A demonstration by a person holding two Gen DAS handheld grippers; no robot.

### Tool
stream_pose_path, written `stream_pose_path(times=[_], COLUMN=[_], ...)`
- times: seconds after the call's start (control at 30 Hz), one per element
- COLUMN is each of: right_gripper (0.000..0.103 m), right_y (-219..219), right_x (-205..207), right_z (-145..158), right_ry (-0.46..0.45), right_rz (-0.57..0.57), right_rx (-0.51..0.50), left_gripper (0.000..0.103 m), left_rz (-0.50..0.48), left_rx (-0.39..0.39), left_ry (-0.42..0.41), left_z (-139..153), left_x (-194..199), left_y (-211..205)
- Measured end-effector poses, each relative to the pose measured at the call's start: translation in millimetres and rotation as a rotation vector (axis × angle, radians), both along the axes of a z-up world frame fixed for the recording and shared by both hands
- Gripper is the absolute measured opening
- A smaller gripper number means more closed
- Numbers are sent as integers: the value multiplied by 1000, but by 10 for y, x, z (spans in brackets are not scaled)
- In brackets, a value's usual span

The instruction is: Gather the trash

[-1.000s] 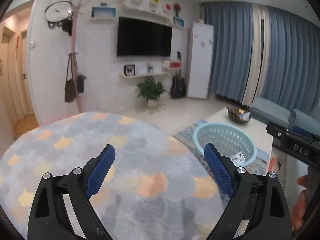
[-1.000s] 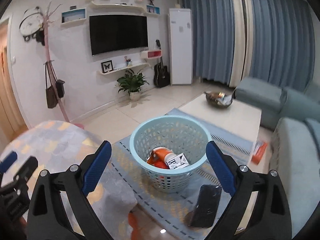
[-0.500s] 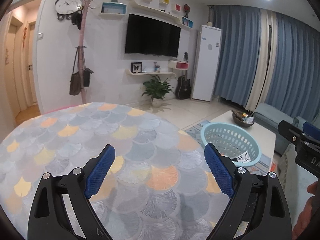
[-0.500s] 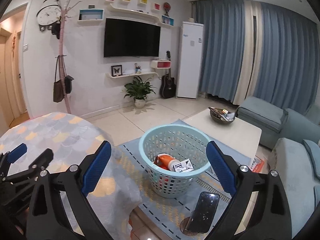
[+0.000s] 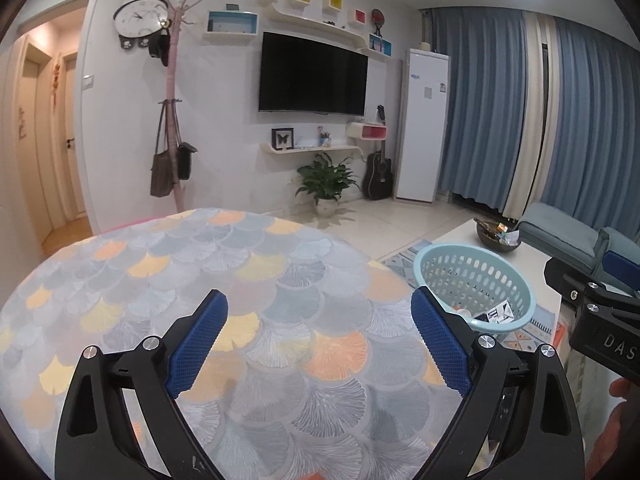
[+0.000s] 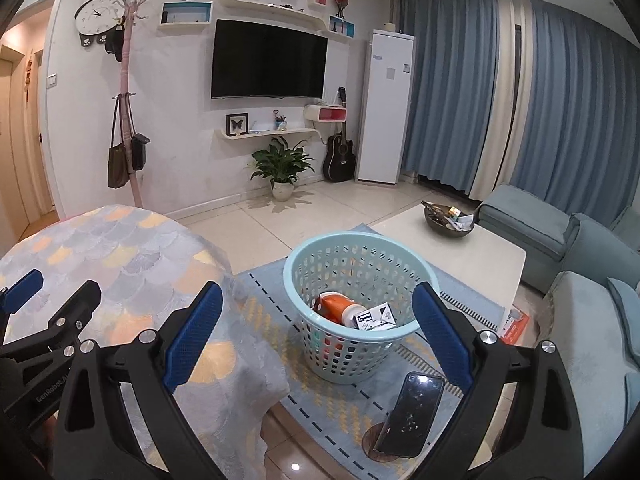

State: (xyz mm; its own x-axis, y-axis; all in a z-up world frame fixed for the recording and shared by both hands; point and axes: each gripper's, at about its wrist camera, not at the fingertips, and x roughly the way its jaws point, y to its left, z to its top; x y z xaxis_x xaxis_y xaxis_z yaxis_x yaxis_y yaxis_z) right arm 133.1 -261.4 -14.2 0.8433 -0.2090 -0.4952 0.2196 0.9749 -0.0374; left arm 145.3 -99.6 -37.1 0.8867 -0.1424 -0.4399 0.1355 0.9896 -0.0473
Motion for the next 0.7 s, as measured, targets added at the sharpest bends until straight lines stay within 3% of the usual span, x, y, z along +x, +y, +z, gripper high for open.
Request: stream_pose_path(times=[0.7], right_gripper=[91], right_y=[-47], right_x=[-11], right_z=[-42], right_ry=[3], right_rz=[34], right_rx=[75], left_gripper=[94], left_rz=[0], left_rx=[-9], left_ry=[1], left_z=[-6], left_x=[-8], left_y=[35])
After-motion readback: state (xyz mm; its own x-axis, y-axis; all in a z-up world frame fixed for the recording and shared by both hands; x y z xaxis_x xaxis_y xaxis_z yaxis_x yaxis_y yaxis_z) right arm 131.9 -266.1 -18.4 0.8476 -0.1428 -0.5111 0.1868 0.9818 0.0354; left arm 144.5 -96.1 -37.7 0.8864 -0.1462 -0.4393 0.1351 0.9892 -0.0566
